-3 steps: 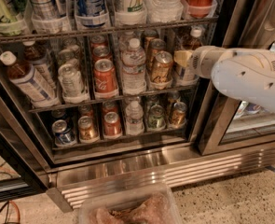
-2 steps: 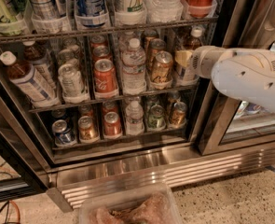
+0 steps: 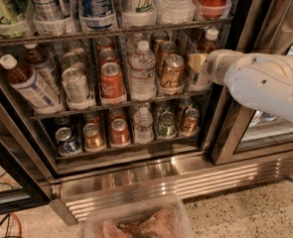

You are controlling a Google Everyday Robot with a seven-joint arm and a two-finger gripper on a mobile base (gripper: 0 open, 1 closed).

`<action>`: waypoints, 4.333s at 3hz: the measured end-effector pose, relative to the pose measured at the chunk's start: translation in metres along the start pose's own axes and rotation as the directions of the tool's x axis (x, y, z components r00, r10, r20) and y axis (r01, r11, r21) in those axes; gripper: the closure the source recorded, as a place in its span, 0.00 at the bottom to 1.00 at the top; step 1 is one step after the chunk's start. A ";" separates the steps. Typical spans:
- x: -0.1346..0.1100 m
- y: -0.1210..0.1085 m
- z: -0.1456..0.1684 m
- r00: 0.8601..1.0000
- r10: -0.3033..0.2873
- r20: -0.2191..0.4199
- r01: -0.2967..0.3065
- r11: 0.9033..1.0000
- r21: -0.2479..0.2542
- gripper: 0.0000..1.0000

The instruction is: Pick blue water bottle from middle shelf of fridge

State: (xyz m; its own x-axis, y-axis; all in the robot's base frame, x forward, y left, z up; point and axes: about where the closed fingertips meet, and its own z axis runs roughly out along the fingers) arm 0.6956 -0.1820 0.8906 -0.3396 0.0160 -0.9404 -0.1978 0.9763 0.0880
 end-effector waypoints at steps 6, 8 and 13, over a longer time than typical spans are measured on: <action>0.012 0.008 -0.030 0.999 0.045 -0.015 -0.046 0.999 -0.009 1.00; 0.008 0.016 -0.038 0.999 0.038 -0.004 -0.038 0.999 -0.020 1.00; 0.010 0.050 -0.083 0.972 -0.054 -0.228 0.035 0.996 -0.085 1.00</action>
Offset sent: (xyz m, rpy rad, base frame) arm -0.0727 -0.0079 0.0027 0.0672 0.0007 -0.0498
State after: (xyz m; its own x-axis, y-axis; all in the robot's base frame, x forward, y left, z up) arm 0.6062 -0.1510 0.9129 -0.5292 -0.0861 -0.8441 -0.2874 0.9542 0.0828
